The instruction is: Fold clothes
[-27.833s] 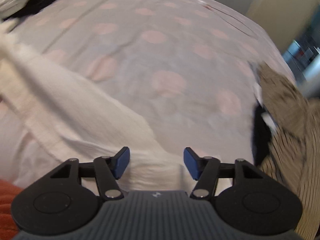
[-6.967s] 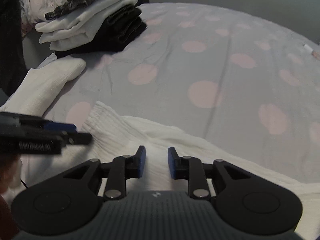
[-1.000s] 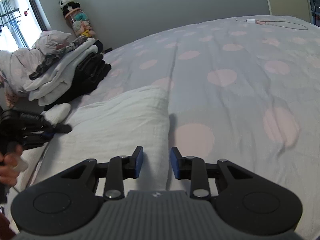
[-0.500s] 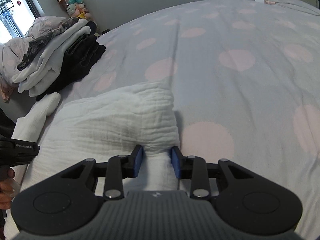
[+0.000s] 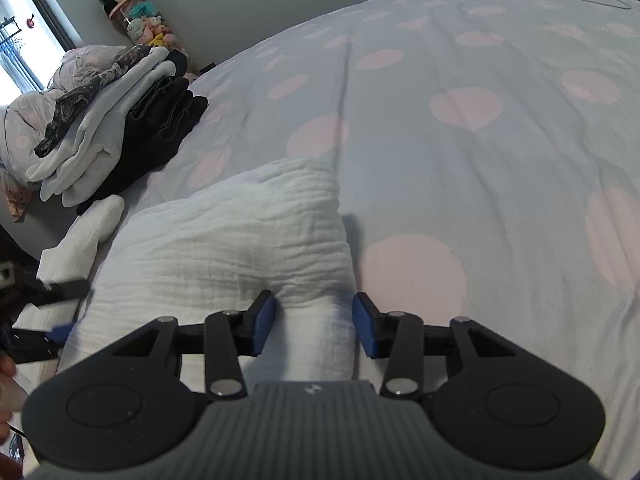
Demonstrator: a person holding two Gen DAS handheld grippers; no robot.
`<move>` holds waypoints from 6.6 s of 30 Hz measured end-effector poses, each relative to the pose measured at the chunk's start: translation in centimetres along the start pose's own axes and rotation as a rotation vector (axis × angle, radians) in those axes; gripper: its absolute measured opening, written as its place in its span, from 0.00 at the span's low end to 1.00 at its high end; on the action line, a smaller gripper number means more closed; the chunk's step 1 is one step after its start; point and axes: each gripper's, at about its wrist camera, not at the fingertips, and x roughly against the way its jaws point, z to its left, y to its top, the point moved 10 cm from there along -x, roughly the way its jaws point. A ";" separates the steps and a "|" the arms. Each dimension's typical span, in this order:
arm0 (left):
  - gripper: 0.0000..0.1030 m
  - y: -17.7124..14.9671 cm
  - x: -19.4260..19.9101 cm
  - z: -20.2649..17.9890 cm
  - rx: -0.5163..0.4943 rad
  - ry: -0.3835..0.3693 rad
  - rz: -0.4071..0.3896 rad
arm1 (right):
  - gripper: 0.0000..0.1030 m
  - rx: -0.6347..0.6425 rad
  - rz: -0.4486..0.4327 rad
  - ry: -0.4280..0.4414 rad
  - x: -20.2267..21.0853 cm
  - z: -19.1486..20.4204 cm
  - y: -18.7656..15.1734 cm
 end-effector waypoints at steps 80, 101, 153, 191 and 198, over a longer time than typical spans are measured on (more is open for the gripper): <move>0.38 10.2 20.5 -1.3 -0.303 0.118 -0.258 | 0.22 -0.021 -0.079 0.375 8.1 21.7 4.9; 0.38 21.0 19.0 13.3 -0.288 0.340 -0.170 | 0.22 0.168 0.149 0.355 -7.1 36.2 1.9; 0.41 22.1 8.7 17.7 -0.436 0.459 -0.026 | 0.11 0.377 0.215 0.176 -20.9 33.4 4.8; 0.16 15.7 17.9 21.7 -0.353 0.576 -0.142 | 0.28 0.675 0.259 0.173 -11.2 36.5 -3.1; 0.16 14.3 20.3 19.1 -0.408 0.587 -0.186 | 0.32 0.733 0.213 0.206 -6.8 38.0 -2.6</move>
